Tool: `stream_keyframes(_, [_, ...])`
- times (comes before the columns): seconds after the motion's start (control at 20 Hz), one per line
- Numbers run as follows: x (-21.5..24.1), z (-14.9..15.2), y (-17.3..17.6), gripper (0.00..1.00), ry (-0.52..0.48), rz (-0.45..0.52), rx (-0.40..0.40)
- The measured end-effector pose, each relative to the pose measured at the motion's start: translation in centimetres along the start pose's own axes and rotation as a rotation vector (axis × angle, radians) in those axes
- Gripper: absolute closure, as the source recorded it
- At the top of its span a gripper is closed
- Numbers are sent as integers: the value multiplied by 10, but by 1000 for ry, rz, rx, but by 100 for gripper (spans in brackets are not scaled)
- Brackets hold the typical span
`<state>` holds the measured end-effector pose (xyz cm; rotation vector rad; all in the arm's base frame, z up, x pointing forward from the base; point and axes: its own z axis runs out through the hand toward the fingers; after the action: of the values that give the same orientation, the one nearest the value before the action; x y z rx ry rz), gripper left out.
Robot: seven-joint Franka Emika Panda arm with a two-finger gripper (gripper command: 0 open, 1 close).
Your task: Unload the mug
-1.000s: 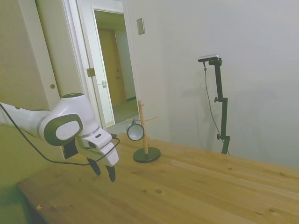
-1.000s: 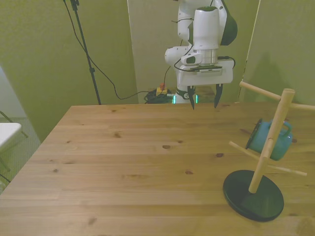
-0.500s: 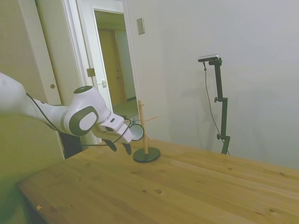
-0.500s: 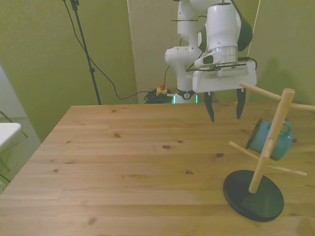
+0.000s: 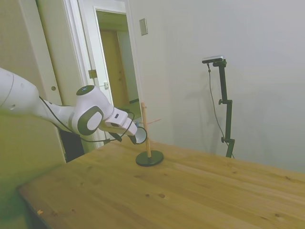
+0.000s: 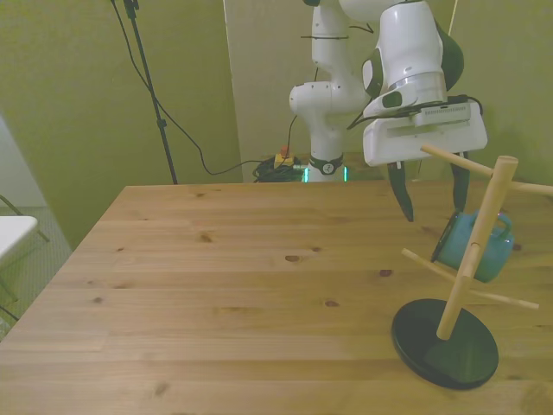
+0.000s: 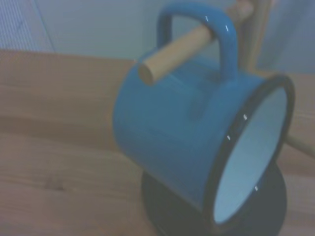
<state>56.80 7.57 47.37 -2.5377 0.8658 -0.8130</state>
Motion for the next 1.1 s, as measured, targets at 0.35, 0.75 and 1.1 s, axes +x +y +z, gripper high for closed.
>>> stream_keyframes(0.35, [0, 35, -25, 0, 6, -39, 104])
stream_keyframes(0.75, [-4, 49, -38, 100, -10, -64, 158])
stream_keyframes(1.1, [-2, 48, -33, 100, -33, -69, 180])
